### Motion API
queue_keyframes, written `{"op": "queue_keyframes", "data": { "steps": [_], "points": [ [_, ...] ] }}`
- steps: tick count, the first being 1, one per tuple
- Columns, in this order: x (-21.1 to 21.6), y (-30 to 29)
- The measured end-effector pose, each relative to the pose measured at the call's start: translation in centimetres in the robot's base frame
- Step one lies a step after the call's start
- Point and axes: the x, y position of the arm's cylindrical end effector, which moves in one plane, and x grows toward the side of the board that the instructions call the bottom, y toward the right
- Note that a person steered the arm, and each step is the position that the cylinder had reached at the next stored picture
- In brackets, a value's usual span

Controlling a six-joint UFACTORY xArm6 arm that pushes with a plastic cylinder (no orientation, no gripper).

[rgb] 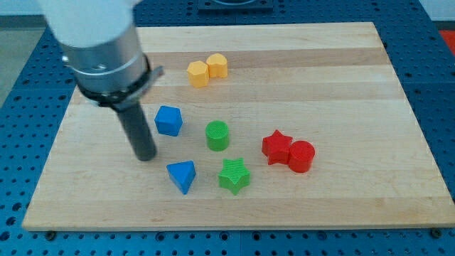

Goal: Move your arm closer to the yellow hexagon

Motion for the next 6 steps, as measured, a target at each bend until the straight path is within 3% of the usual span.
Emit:
{"op": "queue_keyframes", "data": {
  "steps": [1,2,3,4,6],
  "points": [
    [-3.8,-2.7],
    [-10.5,-3.5],
    [-16.2,0.1],
    [-17.1,2.0],
    [-12.2,1.3]
  ]
}}
